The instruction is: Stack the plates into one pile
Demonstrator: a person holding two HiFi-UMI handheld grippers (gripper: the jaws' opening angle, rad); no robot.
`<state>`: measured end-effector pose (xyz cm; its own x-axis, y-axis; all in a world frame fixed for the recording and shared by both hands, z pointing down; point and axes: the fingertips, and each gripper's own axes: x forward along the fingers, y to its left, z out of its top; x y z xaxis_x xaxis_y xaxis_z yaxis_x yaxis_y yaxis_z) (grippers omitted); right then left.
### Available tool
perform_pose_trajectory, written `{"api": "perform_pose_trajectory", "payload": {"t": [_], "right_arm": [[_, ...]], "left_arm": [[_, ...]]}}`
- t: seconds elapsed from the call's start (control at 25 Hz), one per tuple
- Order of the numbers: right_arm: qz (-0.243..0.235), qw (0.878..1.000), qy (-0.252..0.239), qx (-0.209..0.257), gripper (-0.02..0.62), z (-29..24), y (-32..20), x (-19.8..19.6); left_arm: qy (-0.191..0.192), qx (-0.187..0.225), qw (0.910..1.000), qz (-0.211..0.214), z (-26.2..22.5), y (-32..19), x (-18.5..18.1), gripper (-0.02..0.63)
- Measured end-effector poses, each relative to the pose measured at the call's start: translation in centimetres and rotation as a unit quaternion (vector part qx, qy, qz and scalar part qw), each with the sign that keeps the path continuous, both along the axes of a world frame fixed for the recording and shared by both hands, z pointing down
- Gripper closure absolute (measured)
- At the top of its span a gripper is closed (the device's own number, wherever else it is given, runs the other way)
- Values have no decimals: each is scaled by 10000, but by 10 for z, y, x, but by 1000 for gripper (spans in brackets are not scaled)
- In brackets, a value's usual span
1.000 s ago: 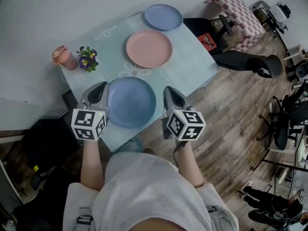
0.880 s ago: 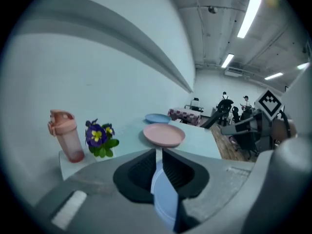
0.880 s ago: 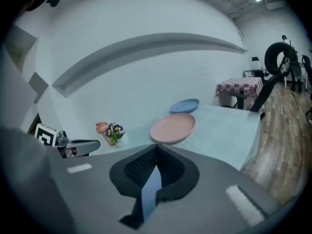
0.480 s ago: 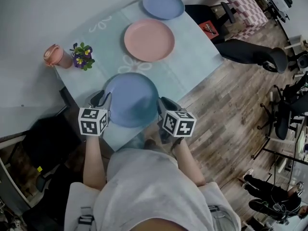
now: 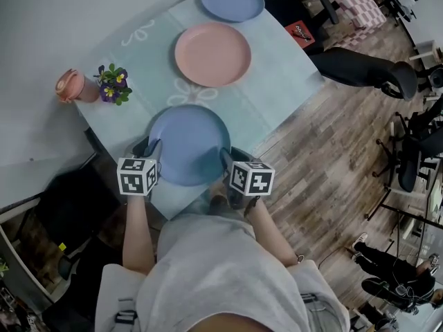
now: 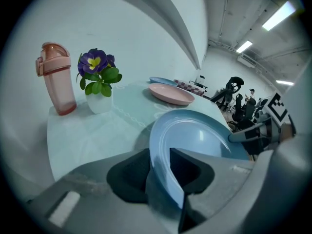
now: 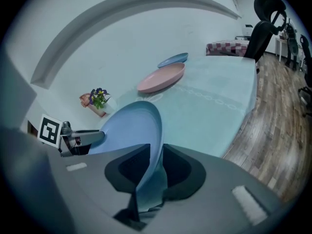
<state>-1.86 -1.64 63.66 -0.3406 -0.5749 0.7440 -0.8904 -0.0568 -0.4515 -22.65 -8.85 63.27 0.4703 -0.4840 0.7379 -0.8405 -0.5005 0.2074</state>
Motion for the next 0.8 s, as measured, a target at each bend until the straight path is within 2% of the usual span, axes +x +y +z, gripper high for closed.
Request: {"api": "perform_pose_trajectory", "payload": {"t": [0.08, 0.24, 0.56, 0.8], "right_arm": [[61, 9999, 76, -50, 544, 2, 0, 1], [177, 9997, 190, -25, 555, -2, -3, 6], [287, 9960, 357, 765, 571, -55, -31, 14], [467, 9927, 429, 1029, 578, -73, -37, 21]], "left_arm": [[-33, -14, 10000, -52, 1, -2, -3, 487], [-53, -62, 9999, -59, 0, -3, -8, 564], [378, 561, 9976, -175, -50, -19, -5, 565], [612, 872, 9941, -188, -71, -25, 1, 565]]}}
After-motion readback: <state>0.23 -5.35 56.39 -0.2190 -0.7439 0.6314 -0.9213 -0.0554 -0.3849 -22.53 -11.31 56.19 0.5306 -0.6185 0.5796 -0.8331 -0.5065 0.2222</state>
